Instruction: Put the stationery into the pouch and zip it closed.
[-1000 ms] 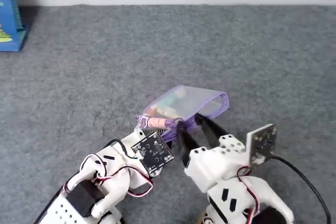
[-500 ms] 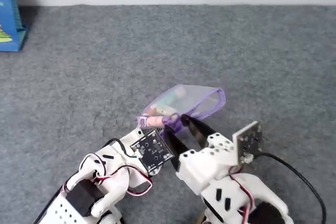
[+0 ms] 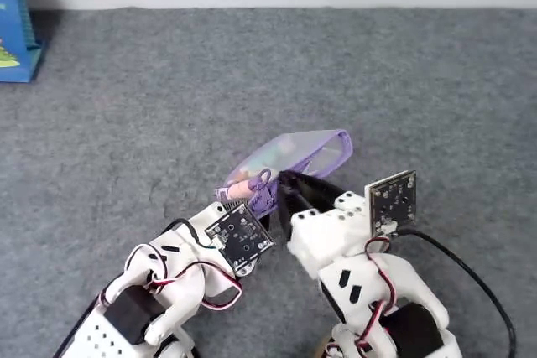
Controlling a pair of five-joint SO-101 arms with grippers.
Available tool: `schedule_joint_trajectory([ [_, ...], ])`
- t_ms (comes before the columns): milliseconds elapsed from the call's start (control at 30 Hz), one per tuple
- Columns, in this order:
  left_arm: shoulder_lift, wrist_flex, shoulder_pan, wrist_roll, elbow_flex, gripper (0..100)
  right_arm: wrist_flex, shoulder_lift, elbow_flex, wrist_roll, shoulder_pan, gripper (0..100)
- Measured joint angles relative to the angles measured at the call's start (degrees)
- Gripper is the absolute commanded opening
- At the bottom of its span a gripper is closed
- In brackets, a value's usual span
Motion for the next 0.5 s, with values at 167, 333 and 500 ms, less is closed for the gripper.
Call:
schedule_joint_trajectory([
  [167, 0.0, -0.1, 0.0, -0.3, 0.1, 1, 1.9, -3.1, 0.4, 2.2, 2.1, 0.9],
  [333, 0.0, 0.4, 0.3, -0.3, 0.2, 1, 8.3, -5.7, -1.6, 2.2, -1.8, 12.5],
  [500, 0.0, 0.5, 0.5, -0.4, 0.2, 1, 13.3, -5.7, -4.5, 2.2, -7.2, 19.3],
])
